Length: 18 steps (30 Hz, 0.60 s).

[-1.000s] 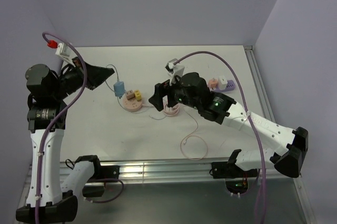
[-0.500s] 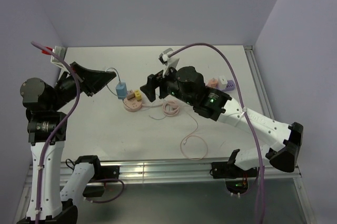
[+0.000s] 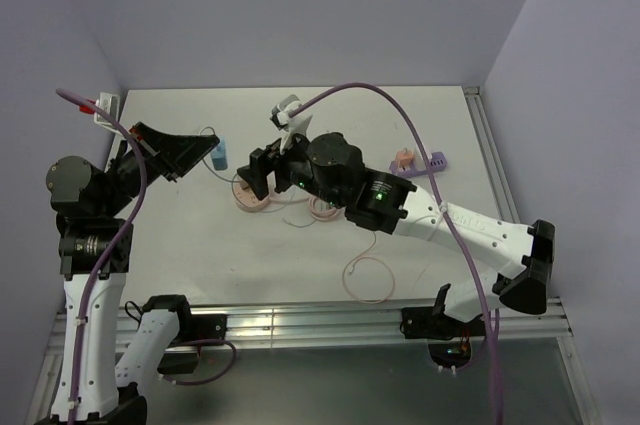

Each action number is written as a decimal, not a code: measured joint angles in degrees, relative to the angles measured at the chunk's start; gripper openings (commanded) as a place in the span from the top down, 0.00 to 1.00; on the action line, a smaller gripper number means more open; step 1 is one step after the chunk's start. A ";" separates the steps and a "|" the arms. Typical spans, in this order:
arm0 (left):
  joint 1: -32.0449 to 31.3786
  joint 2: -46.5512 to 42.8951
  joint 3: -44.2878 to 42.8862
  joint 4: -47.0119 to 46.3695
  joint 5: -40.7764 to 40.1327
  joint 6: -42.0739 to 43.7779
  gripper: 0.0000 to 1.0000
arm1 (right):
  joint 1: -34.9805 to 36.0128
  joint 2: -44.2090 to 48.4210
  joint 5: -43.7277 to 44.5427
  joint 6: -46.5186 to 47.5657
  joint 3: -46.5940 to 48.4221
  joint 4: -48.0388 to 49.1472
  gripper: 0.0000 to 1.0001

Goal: Insert the plug

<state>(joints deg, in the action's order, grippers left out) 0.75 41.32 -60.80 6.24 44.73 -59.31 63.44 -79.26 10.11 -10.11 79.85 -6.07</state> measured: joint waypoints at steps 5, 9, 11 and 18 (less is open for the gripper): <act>-0.11 0.00 0.17 -0.59 -0.68 -1.33 1.00 | 0.61 -2.99 2.38 0.72 1.73 1.07 0.16; -1.49 -0.22 0.44 -1.05 -1.07 -1.97 1.00 | 1.29 -5.25 3.56 0.83 3.02 2.43 0.16; -1.81 -0.35 0.48 -1.14 -1.07 -2.10 1.00 | 1.55 -5.81 3.82 0.83 3.08 2.67 0.16; -2.32 -0.79 0.70 -1.22 -1.27 -2.47 1.00 | 2.91 -7.32 4.81 0.83 4.09 4.02 0.16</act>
<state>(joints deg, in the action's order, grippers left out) -1.56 40.53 -60.10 5.02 43.46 -61.78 66.35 -86.59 14.92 -9.28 83.94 -2.04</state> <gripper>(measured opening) 0.024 0.838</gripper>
